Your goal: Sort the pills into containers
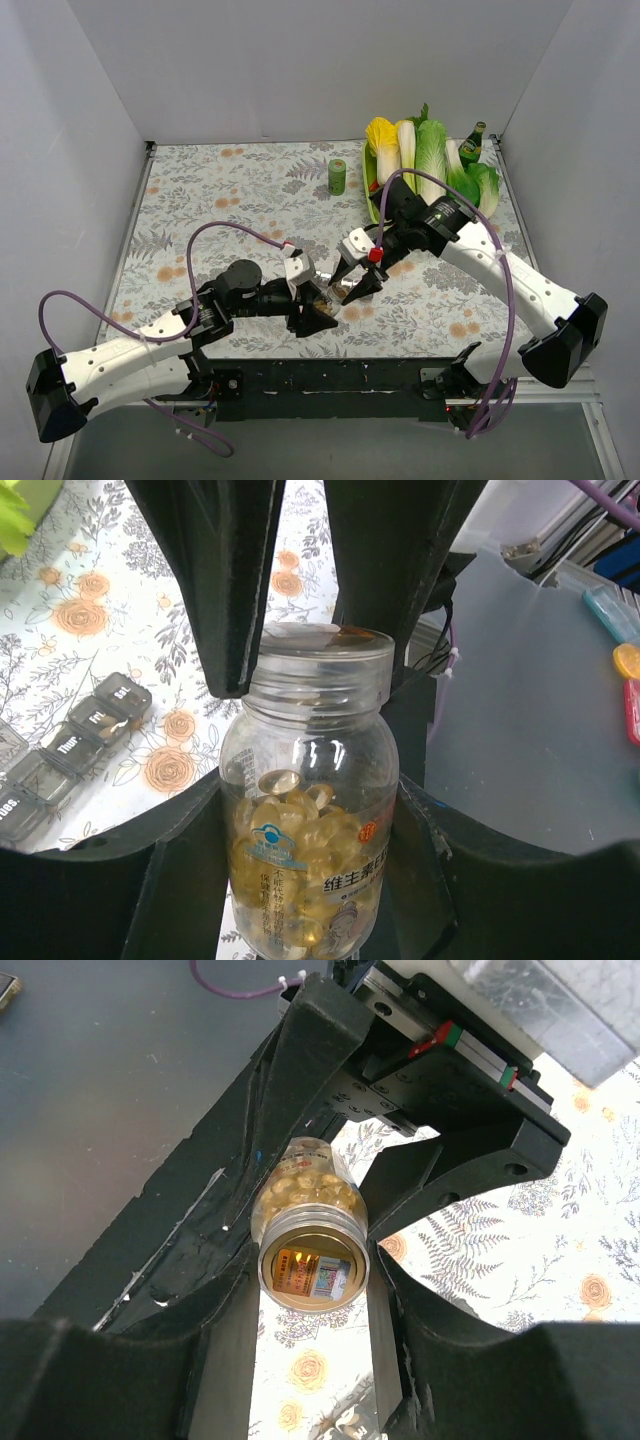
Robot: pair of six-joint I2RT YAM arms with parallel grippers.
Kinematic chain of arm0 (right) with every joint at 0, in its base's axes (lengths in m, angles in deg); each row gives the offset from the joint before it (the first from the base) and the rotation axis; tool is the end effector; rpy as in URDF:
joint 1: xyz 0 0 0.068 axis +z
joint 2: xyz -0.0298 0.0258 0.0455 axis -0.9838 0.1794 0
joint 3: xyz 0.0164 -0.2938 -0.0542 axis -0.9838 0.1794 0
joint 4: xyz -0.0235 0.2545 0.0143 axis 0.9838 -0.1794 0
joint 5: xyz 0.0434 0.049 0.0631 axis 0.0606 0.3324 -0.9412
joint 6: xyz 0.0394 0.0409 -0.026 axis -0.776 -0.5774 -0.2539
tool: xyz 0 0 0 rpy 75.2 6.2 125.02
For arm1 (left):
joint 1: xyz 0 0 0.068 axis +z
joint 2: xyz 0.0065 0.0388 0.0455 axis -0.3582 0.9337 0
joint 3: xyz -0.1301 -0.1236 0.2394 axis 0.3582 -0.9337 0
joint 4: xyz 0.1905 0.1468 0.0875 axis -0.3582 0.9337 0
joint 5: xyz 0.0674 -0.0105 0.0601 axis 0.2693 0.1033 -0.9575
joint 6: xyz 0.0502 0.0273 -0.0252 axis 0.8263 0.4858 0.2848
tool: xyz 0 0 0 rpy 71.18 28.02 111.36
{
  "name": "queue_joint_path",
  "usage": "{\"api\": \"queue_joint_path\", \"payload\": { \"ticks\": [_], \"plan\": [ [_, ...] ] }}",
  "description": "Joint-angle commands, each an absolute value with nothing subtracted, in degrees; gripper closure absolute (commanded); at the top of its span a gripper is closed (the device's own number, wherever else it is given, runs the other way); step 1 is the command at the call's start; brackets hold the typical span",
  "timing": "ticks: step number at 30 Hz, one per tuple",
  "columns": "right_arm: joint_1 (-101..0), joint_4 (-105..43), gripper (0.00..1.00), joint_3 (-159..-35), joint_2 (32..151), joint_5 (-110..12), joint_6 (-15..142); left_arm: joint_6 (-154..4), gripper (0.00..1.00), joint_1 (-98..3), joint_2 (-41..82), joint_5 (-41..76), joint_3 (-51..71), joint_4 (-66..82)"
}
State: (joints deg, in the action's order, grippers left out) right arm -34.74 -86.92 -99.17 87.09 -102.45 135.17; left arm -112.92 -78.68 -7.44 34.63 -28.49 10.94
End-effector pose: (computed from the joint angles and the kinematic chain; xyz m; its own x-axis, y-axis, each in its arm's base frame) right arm 0.1438 0.2022 0.3824 0.3836 -0.2343 -0.8933 -0.8208 -0.5298 -0.2136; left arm 0.0809 -0.1664 0.2976 -0.8406 0.0450 -0.5398 0.5323 0.2534 -0.8077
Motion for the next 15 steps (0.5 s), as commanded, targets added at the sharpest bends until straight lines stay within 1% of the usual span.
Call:
{"api": "queue_joint_path", "payload": {
  "ticks": [1,5,11,12,14,15],
  "plan": [
    [-36.51,-93.43,0.84,-105.59,88.69,-108.87,144.71,-113.47,1.00,-78.56,-8.01,35.88,-27.82,13.66],
    [-38.61,-93.95,0.81,-105.68,88.25,-111.42,144.71,-113.74,1.00,-78.56,-9.24,35.79,-29.13,13.66],
    [-38.88,-95.18,0.76,-105.59,87.72,-111.51,145.41,-113.65,1.00,-78.56,-9.42,36.14,-29.66,13.66],
    [-38.88,-95.36,0.73,-105.33,87.81,-111.25,145.85,-113.65,1.00,-78.56,-9.33,36.23,-29.66,13.66],
    [-38.88,-95.97,0.71,-105.33,87.98,-110.72,147.16,-113.74,1.00,-78.56,-9.07,36.67,-29.66,13.40],
    [-38.88,-96.41,0.68,-105.50,88.25,-110.55,148.04,-113.83,1.00,-78.47,-8.90,37.45,-29.58,13.31]
  ]
}}
